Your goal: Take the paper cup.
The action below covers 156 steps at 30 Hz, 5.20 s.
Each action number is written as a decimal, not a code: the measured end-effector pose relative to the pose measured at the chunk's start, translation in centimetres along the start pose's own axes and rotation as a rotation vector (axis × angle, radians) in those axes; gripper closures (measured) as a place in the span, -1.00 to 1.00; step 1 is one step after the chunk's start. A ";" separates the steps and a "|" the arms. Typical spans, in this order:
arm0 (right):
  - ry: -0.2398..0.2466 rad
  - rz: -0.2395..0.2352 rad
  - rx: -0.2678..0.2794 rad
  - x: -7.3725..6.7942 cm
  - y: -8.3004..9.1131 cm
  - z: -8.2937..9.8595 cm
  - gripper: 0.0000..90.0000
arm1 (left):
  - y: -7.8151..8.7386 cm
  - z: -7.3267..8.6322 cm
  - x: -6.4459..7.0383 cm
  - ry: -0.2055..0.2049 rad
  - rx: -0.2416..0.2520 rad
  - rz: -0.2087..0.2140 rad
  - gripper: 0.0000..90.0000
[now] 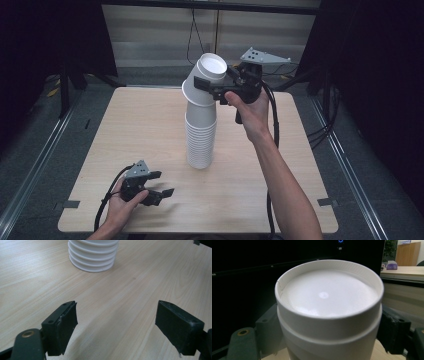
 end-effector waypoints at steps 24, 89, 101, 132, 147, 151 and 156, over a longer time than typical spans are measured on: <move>0.019 0.000 0.104 -0.4 1.6 -1.3 -0.55 | 0.0 0.0 0.0 0.002 0.002 -0.005 -0.61; -0.094 0.016 -0.060 -3.9 9.2 12.8 -0.54 | -0.8 -4.0 0.5 -0.018 0.085 -0.001 -0.64; -0.125 0.003 -0.111 -3.7 8.1 14.9 -0.54 | -1.1 -6.1 1.4 -0.034 0.157 0.023 -0.64; -0.155 -0.151 -0.195 -5.1 4.4 18.6 -0.54 | -0.3 -6.4 5.0 -0.151 0.293 0.203 -0.66; -0.166 -0.218 -0.220 -6.2 2.5 19.8 -0.54 | -1.5 -6.3 5.8 -0.153 0.243 0.242 -0.80; -0.169 -0.232 -0.218 -6.5 2.0 20.1 -0.54 | -1.8 -6.2 5.9 -0.158 0.225 0.247 -0.84; -0.180 -0.253 -0.208 -6.9 1.6 20.4 -0.54 | -1.8 -6.0 6.2 -0.172 0.256 0.257 -0.85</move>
Point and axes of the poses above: each handheld gripper's, and its own axes: y roughly backward along the jaws, z roughly out of its underside, x roughly to its right, the point moved 2 cm from there along -y, roughly forward along the jaws, and after that the axes turned 9 degrees about -z, right-handed, at the moved point
